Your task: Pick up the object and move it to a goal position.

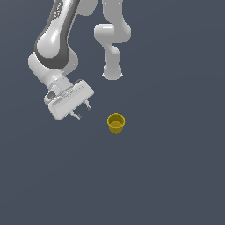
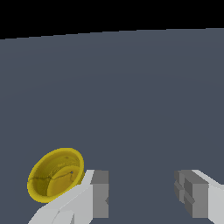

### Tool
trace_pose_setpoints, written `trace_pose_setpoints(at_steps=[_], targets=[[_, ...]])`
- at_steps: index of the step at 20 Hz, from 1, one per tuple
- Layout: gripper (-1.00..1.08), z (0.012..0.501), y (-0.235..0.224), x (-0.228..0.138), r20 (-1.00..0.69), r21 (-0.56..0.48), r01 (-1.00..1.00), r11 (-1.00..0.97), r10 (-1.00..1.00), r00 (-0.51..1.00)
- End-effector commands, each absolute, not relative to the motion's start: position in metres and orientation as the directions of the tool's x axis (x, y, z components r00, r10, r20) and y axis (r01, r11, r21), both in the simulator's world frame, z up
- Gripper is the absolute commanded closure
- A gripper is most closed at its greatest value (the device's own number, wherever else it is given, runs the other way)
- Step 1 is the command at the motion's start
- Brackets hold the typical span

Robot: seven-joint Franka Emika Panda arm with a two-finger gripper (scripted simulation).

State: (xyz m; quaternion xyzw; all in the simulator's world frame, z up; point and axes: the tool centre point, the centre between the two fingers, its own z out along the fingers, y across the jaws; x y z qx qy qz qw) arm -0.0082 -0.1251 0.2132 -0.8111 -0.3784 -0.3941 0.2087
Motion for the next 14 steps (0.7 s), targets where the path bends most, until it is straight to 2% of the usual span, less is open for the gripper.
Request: trace_pose_setpoints(at_steps=[1,7,14], targets=[[-0.2,0.181,-0.103,-0.011,0.803,-0.066,0.805,-0.589,0.448,0.394],[-0.2,0.125,-0.061,-0.023,0.807,-0.113,0.847,-0.519,0.45,0.383],[-0.2,0.095,-0.036,-0.032,0.809,-0.138,0.868,-0.477,0.452,0.377]])
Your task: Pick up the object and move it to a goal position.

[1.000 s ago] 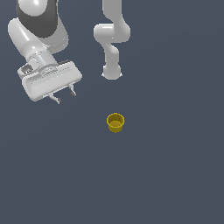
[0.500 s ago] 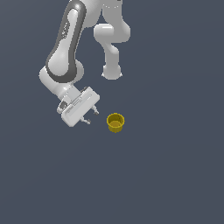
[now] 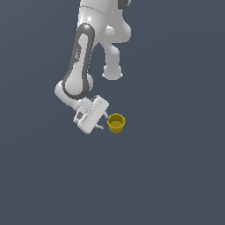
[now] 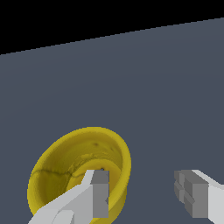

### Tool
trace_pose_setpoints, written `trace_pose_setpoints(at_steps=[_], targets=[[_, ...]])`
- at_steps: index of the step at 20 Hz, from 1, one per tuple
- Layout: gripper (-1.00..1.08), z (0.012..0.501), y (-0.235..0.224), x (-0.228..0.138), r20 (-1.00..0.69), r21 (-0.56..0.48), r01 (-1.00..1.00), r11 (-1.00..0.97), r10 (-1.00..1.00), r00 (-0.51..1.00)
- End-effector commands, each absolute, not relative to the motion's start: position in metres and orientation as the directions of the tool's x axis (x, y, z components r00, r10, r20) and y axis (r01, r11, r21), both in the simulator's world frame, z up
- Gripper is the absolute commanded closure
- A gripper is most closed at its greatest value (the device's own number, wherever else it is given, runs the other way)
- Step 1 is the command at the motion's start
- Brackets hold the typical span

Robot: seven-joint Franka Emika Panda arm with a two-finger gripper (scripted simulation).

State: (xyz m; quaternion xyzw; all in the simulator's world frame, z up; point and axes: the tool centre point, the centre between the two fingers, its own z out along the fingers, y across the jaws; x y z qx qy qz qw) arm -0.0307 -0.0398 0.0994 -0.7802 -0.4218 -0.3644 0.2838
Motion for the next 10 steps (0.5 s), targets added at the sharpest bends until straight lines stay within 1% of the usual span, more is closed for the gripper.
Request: trace_pose_setpoints(at_steps=[1,10], targets=[[-0.2,0.0938,-0.0351,-0.0325,0.809,-0.139,0.869,-0.475,0.452,0.376],[-0.2,0.0901,-0.0315,-0.034,0.813,-0.149,0.87,-0.471,0.443,0.379]])
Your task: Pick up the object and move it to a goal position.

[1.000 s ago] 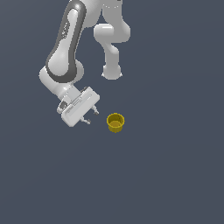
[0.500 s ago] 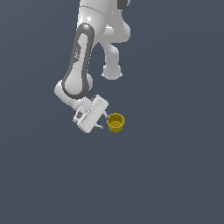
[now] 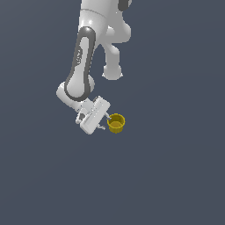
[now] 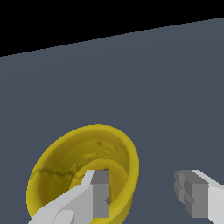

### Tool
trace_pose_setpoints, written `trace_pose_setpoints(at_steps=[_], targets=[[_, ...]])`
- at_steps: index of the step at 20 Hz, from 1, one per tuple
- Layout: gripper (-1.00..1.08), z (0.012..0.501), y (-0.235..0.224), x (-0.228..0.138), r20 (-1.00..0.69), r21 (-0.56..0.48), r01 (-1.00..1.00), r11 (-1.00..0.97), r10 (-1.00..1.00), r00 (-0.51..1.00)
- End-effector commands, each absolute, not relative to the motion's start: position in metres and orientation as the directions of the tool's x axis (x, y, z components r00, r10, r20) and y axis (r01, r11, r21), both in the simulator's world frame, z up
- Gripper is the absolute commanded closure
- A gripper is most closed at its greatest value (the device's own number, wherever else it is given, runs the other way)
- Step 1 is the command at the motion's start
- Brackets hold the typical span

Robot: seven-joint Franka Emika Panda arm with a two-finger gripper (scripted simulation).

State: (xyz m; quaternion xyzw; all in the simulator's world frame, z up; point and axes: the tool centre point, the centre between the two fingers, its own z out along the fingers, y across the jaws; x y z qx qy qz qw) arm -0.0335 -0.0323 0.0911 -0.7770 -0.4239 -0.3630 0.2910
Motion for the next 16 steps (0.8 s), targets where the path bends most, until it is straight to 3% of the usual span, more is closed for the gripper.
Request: trace_pose_setpoints(at_steps=[1,16], targets=[[-0.2,0.089,-0.031,-0.034,0.815,-0.152,0.869,-0.471,0.438,0.38],[-0.2,0.073,-0.008,-0.027,0.816,-0.157,0.868,-0.47,0.433,0.382]])
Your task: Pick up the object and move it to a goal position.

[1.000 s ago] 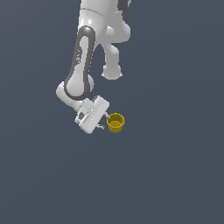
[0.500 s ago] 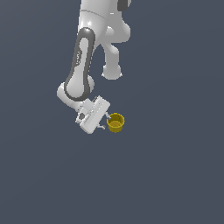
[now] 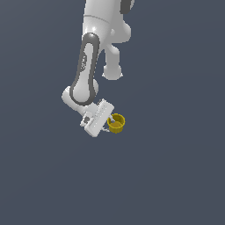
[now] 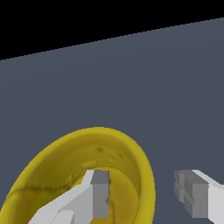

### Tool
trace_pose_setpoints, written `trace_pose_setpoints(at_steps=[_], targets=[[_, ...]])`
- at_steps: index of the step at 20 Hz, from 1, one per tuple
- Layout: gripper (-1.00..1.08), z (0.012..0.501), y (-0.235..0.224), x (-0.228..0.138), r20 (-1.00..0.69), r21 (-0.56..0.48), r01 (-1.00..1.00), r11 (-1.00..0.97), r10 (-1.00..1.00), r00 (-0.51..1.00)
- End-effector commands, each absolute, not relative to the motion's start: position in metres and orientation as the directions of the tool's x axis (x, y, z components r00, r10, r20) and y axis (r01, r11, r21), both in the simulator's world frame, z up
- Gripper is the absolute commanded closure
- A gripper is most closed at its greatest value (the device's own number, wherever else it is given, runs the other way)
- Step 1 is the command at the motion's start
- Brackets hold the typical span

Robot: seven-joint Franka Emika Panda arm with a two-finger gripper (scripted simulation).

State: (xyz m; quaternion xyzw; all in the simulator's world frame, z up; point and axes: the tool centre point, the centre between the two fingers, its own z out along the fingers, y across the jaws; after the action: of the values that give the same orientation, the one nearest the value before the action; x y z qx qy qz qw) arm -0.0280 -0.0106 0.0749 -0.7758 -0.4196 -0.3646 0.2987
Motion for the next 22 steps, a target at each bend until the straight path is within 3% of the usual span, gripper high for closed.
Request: trace_pose_setpoints(at_steps=[1,2,3,15,22], targets=[[-0.2,0.072,-0.007,-0.027,0.816,-0.157,0.868,-0.47,0.433,0.382],[-0.2,0.072,-0.007,-0.027,0.816,-0.158,0.868,-0.47,0.433,0.382],[1.08,0.072,-0.007,-0.027,0.816,-0.158,0.868,-0.47,0.433,0.382],[1.08,0.074,-0.007,-0.027,0.817,-0.157,0.868,-0.47,0.433,0.382],[1.08,0.103,-0.013,-0.032,0.815,-0.158,0.869,-0.469,0.435,0.383]])
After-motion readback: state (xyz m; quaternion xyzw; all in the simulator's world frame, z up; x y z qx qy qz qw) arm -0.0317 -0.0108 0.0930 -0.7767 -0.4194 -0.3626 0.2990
